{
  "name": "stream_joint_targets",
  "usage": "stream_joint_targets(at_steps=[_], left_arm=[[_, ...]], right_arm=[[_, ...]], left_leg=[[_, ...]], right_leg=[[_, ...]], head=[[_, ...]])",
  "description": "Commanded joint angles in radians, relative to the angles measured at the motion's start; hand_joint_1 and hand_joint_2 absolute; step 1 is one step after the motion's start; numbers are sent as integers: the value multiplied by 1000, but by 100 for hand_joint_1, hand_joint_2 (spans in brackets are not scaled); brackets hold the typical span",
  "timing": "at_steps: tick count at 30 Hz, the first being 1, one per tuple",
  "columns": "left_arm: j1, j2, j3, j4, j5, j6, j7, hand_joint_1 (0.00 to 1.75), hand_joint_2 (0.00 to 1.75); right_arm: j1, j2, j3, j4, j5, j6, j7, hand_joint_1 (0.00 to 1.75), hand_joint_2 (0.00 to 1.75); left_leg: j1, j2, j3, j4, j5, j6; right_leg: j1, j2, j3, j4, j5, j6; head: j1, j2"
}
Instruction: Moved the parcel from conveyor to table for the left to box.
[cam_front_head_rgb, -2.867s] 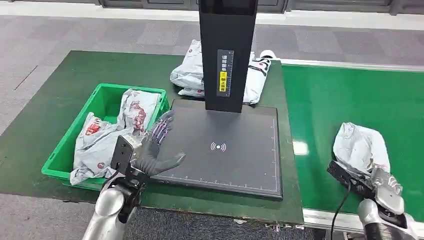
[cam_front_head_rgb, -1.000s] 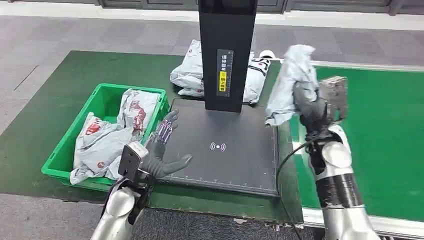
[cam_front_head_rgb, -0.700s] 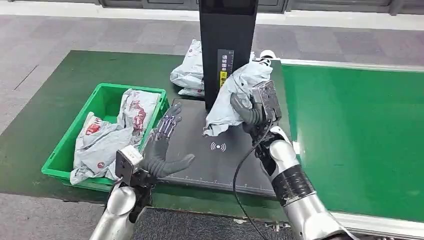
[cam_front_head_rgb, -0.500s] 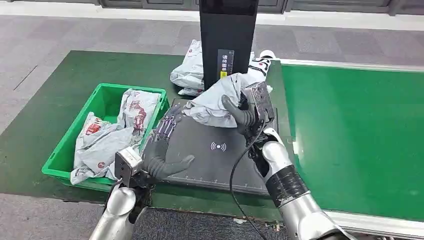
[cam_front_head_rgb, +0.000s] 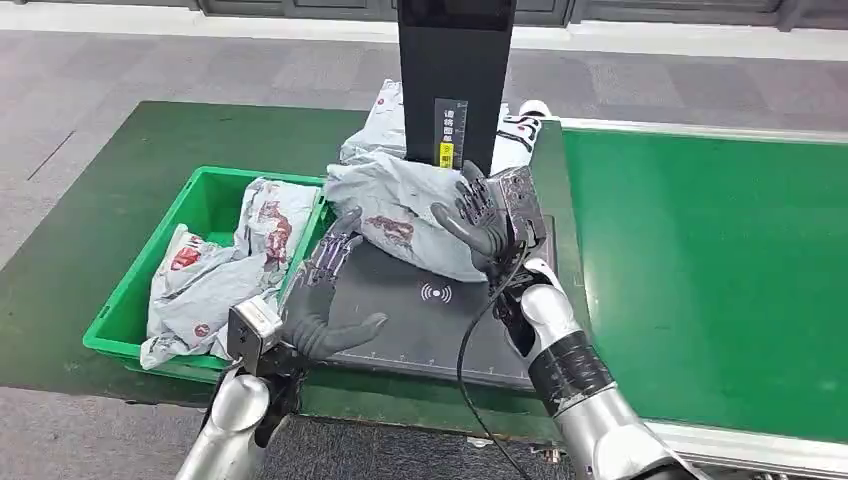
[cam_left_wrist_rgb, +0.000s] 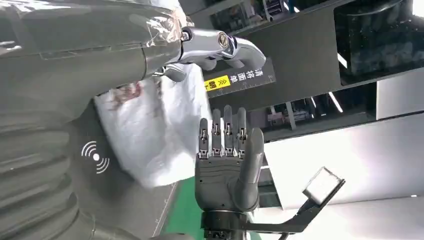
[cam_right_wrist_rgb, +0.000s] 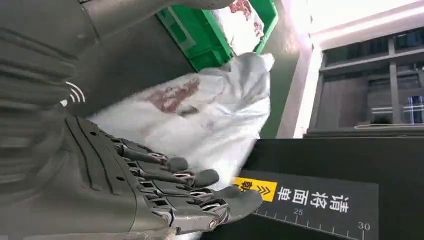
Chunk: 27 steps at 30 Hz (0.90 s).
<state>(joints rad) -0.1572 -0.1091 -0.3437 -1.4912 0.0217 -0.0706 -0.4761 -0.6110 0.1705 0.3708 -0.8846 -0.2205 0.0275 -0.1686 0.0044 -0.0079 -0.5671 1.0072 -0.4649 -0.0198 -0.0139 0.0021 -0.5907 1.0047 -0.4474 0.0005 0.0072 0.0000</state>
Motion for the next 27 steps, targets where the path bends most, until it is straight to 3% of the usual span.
stream_joint_targets(at_steps=[1,7,10,11,14,20,27], left_arm=[[-35,24,-9,58,-3,4,5,0,175],[-43,21,-8,69,-8,2,8,0,175],[-69,25,-22,108,-17,-19,10,0,175],[-74,25,-23,118,-25,-18,7,0,175],[-70,32,-9,141,-56,20,6,0,175],[-114,41,2,214,-268,162,60,0,175],[-129,43,-3,229,-317,183,73,0,175]], right_arm=[[-24,-33,49,15,-6,0,-5,0,175],[-24,-38,70,-9,12,7,2,0,175],[-36,-64,131,-44,9,160,67,0,175],[-39,-75,138,-73,16,185,20,0,175],[24,-121,108,-305,47,149,1,0,175],[284,-172,-55,-746,59,28,-110,0,175],[296,-157,-71,-740,51,13,-132,0,175]], left_leg=[[0,0,0,-1,1,0],[0,0,1,-1,1,0],[1,0,0,-1,1,0],[0,0,0,0,1,0],[1,0,-1,0,1,0],[1,-7,0,-1,1,0],[0,-2,-1,0,0,1]], right_leg=[[0,-1,1,-1,1,0],[0,-1,1,-1,1,0],[1,-1,0,-1,1,0],[1,-1,0,-1,0,0],[1,-1,0,-1,1,0],[1,-7,2,-3,-1,0],[0,-3,0,-2,0,0]], head=[[0,0],[0,0],[0,0],[0,0],[0,0],[0,0],[0,0]])
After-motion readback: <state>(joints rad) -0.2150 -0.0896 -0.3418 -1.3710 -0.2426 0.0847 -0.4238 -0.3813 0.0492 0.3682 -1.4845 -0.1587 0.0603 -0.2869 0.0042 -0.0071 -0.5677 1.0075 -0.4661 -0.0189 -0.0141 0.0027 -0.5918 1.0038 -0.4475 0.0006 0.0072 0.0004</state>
